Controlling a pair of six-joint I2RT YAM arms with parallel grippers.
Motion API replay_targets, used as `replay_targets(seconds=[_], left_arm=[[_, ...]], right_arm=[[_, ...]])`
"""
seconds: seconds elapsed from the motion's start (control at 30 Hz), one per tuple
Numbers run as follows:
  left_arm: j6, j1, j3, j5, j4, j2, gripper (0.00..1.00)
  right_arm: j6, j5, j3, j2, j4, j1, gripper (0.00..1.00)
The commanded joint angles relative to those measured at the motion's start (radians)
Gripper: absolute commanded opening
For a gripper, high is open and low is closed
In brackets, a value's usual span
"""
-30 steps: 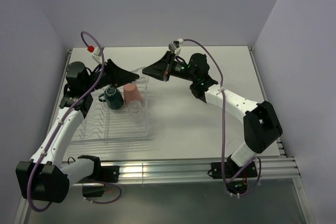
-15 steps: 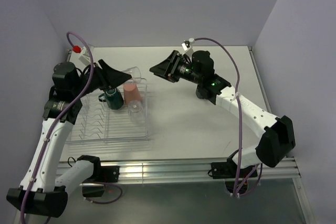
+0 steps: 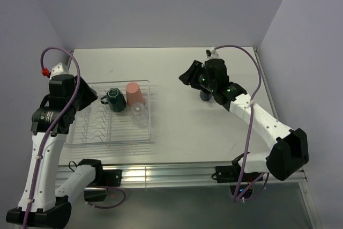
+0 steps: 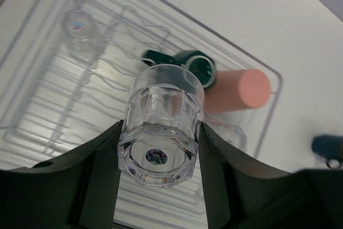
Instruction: Load the cups into the dish rack
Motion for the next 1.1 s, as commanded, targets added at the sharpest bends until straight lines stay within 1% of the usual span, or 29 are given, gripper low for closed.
replay_targets(seconds=[0.0,0.1,0.13,0.3,0.37,0.5,0.8,1.07], left_arm=[[0.04,0.071,-0.023,-0.163,-0.027,0.0,0.0],[0.055,0.131,-0.053,-0.114,0.003,0.017,0.0],[0.06,0.173,-0.075,-0.095,0.022,0.031,0.0],[0.037,0.23,-0.164,-0.091,0.071,0.055,0.0],[0.028,0.274,-0.191,-0.071,0.106,0.062,0.0],[0.012,0.331,-0.242,-0.049,0.143,0.085,0.0],[-0.005,0.398,-0.27,-0.057,0.178,0.124,0.0],[-0.014,0.429,-0.293,-0.051,0.218,0.158,0.0]], right_arm=[[-0.099,-0.02,-0.066,0.0,0.074,-0.042,0.52],[-0.13,-0.054,-0.069,0.037,0.082,-0.056,0.52],[-0.142,-0.066,-0.069,0.046,0.082,-0.059,0.51],[-0.161,-0.068,-0.073,0.066,0.086,-0.064,0.51],[-0.164,-0.079,-0.076,0.068,0.086,-0.076,0.51],[-0.166,-0.094,-0.095,0.044,0.089,-0.099,0.51],[-0.163,-0.116,-0.129,-0.021,0.094,-0.147,0.52],[-0.159,-0.14,-0.144,-0.049,0.097,-0.17,0.52]])
